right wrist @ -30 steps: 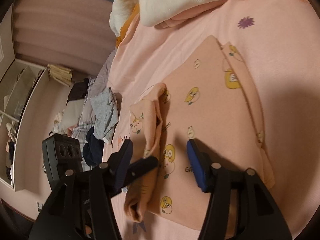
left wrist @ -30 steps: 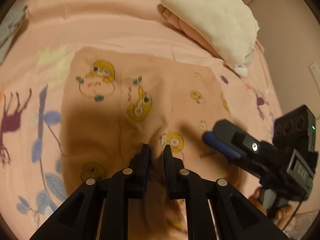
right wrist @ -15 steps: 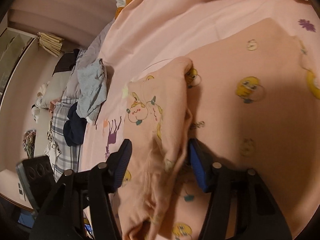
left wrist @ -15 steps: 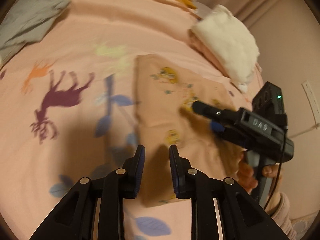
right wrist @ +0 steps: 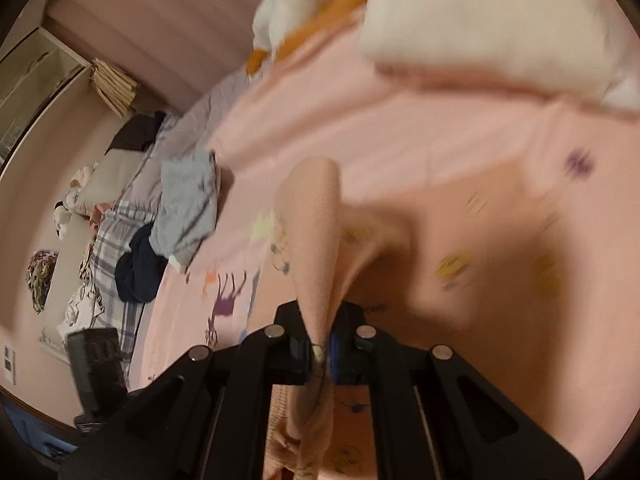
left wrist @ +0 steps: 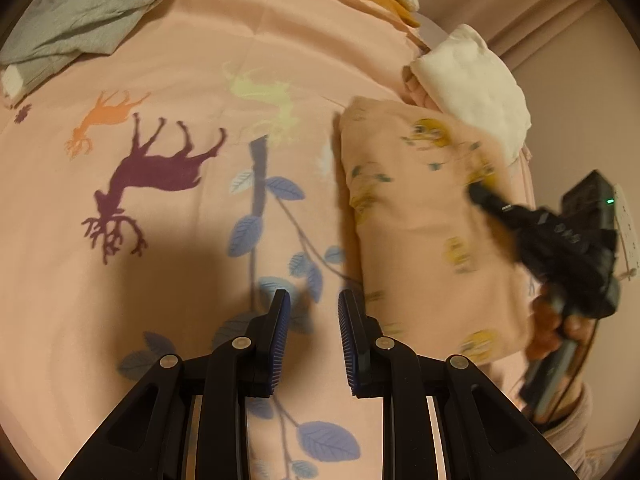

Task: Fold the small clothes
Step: 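Grasp the opposite side edge with the right tool and fold it inward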

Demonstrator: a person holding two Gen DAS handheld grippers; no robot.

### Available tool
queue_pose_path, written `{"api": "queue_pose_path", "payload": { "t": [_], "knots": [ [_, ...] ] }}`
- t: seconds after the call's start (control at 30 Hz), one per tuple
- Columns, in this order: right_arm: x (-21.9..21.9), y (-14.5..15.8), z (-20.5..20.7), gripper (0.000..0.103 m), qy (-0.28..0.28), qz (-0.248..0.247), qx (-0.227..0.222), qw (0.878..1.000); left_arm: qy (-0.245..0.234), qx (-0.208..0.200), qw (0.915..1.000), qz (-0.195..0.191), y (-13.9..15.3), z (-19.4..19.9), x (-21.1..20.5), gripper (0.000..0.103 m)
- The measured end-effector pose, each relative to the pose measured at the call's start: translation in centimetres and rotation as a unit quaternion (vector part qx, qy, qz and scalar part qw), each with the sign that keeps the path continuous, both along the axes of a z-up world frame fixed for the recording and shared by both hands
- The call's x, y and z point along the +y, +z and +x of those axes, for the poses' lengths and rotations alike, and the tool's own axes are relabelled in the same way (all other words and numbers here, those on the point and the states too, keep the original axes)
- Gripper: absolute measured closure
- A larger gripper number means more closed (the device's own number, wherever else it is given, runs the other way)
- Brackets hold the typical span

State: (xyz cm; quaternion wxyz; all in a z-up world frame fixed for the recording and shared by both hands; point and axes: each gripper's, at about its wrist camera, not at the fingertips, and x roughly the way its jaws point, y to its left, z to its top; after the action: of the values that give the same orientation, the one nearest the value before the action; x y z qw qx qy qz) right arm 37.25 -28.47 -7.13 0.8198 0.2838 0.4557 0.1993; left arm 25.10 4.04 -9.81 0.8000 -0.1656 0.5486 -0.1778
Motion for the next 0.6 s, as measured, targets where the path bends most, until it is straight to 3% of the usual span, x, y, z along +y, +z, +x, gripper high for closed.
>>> {"api": "queue_pose_path", "payload": {
  "t": [0.13,0.3,0.4,0.53,0.6],
  "knots": [
    [-4.2,1.2,-0.2,0.096,-0.030,-0.021,-0.007,0.999,-0.017,-0.001,0.9999,0.000,0.1,0.4,-1.9,0.082],
    [-7.4,-2.0,-0.6,0.095,-0.055,-0.041,0.029,0.997,-0.048,-0.010,0.9988,0.002,0.4,1.2,-5.7,0.082],
    [-8.3,-4.4,-0.7,0.089,-0.062,-0.033,0.067,0.995,-0.073,-0.018,0.9971,0.004,0.6,1.5,-8.5,0.082],
    [-10.5,-6.1,-0.7,0.068,-0.096,0.041,0.078,0.991,-0.111,-0.033,0.9931,0.012,0.4,1.2,-11.5,0.082],
    [-11.1,-6.1,-0.3,0.065,-0.111,0.066,0.066,0.989,-0.132,-0.034,0.9906,0.015,-0.1,0.9,-12.6,0.082]
  ]
}}
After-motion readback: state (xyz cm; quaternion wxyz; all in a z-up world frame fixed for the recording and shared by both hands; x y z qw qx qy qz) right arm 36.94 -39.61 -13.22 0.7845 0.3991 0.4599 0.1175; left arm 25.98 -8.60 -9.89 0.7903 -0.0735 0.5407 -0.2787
